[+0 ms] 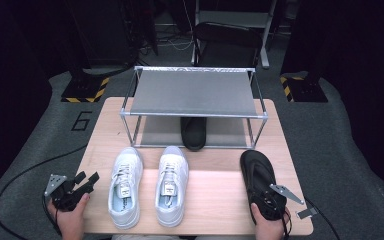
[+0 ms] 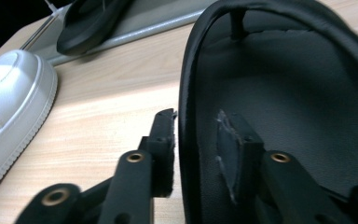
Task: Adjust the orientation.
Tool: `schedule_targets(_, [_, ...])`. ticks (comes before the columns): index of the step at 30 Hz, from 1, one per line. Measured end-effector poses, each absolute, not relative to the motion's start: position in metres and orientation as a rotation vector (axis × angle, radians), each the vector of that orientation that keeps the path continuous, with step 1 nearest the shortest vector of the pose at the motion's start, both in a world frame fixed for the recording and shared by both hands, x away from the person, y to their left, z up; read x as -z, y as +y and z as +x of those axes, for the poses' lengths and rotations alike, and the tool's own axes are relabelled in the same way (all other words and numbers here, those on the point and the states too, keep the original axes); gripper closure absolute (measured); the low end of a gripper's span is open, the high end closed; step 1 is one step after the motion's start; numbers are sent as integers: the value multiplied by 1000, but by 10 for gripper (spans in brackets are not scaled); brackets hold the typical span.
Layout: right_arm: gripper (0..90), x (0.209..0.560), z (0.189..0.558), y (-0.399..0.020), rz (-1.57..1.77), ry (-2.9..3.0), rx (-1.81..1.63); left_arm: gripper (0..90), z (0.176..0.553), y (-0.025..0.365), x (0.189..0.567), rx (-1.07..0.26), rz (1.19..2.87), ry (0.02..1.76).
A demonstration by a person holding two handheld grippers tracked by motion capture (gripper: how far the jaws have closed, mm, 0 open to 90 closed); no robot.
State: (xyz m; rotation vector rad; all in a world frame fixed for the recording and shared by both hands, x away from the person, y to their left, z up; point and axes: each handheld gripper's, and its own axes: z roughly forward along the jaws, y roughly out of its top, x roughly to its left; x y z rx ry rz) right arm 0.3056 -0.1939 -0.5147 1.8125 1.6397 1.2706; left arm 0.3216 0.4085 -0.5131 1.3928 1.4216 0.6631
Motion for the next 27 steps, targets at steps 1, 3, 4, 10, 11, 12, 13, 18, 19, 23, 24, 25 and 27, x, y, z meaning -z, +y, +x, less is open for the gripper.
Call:
schedule_targets(1, [724,514,306,-193,1815,1640,-1270,387,322,408,513,-666,1389,1420])
schedule_targets(3, [746,514,307,-193,1810,1651,-1270,387,321,408,513,-663,1395,1422])
schedule_targets(4, [784,513,307,-193,1810,1660,-1277,387,321,409,513,-658,1403,1423])
schedule_targets(10, [815,513,309,-192,1812,1667,-1279,388,321,408,513,-664,1397,1420])
schedule_targets(11, [817,513,309,-192,1813,1665,-1282,388,321,408,513,-666,1393,1420])
schedule_targets(12, [820,513,309,-193,1809,1664,-1281,387,321,409,513,-659,1402,1423])
schedule_targets(13, [821,512,309,-192,1810,1663,-1279,388,321,409,513,-659,1402,1423])
schedule_targets(18, [826,512,309,-190,1807,1663,-1284,388,322,408,513,-666,1396,1418])
schedule_targets(19, [826,512,309,-190,1807,1663,-1284,387,322,408,513,-666,1396,1418])
schedule_targets(23, [828,510,308,-183,1784,1699,-1289,388,321,409,513,-661,1402,1424])
schedule_targets(24, [828,510,308,-181,1782,1702,-1294,388,321,409,513,-661,1402,1424])
schedule_targets(25, [828,510,307,-180,1780,1707,-1298,388,321,409,513,-662,1402,1423])
schedule_targets(27, [828,510,307,-176,1778,1718,-1300,387,321,409,513,-662,1402,1423])
